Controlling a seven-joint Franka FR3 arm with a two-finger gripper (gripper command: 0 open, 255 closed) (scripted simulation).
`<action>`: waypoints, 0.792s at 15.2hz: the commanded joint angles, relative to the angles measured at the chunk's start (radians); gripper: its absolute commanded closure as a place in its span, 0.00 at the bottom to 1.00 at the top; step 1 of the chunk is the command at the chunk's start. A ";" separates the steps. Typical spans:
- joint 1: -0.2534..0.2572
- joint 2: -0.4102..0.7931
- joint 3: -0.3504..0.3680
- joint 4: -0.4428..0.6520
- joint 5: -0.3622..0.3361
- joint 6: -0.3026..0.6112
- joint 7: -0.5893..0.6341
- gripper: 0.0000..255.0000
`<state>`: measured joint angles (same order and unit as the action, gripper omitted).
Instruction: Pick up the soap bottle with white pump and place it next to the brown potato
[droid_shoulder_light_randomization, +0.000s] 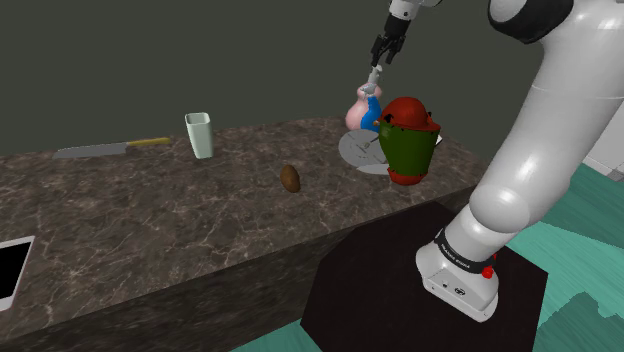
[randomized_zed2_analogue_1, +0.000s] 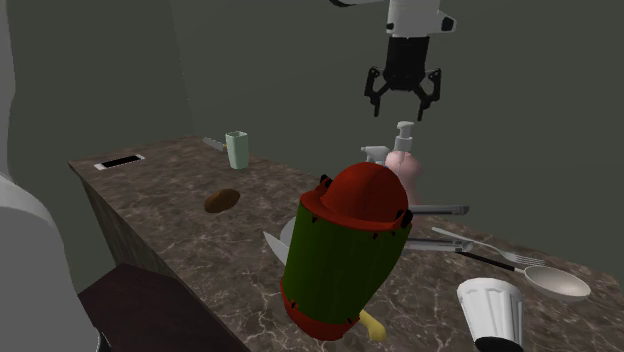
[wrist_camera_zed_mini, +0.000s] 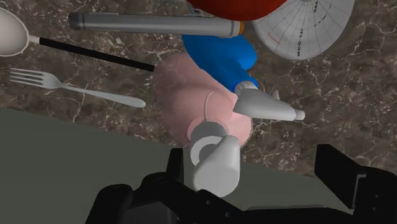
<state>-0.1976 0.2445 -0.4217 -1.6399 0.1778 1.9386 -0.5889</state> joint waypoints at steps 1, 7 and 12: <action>-0.032 0.080 -0.003 0.095 0.036 -0.023 -0.032 0.00; -0.032 0.101 0.005 0.044 0.048 0.047 -0.040 0.00; -0.032 0.107 0.006 0.032 0.051 0.065 -0.043 0.00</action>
<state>-0.2295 0.3519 -0.4154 -1.6068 0.2291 2.0023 -0.6316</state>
